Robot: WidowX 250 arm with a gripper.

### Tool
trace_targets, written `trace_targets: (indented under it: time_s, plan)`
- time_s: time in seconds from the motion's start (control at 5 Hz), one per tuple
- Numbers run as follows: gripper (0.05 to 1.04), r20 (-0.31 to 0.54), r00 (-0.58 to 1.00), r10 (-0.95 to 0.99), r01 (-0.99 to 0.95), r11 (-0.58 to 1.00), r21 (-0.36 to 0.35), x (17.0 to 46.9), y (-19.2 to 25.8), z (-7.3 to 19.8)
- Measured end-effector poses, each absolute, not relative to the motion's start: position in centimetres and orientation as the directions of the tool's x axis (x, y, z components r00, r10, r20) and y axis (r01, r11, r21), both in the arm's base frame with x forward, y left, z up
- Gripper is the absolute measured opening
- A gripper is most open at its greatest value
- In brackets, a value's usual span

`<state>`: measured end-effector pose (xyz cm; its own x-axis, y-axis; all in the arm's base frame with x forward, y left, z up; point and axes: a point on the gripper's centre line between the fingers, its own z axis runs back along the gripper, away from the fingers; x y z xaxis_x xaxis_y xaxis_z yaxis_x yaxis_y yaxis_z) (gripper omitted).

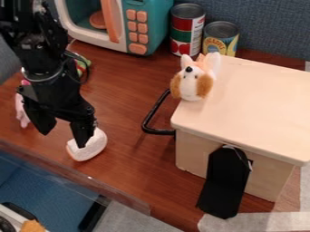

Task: Take the green object and place it in the middle of the table

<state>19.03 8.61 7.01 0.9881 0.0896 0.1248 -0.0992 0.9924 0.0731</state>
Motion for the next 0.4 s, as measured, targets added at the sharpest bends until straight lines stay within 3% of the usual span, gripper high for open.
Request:
trace_targets:
  time_s: [0.2, 0.4]
  plan:
    - [1.001, 0.110, 0.990, 0.092, -0.100, 0.993, 0.066, 19.0, 8.6, 6.6]
    - [1.001, 0.127, 0.979, 0.161, -0.171, 0.983, 0.069, 22.9, 12.6, 6.2]
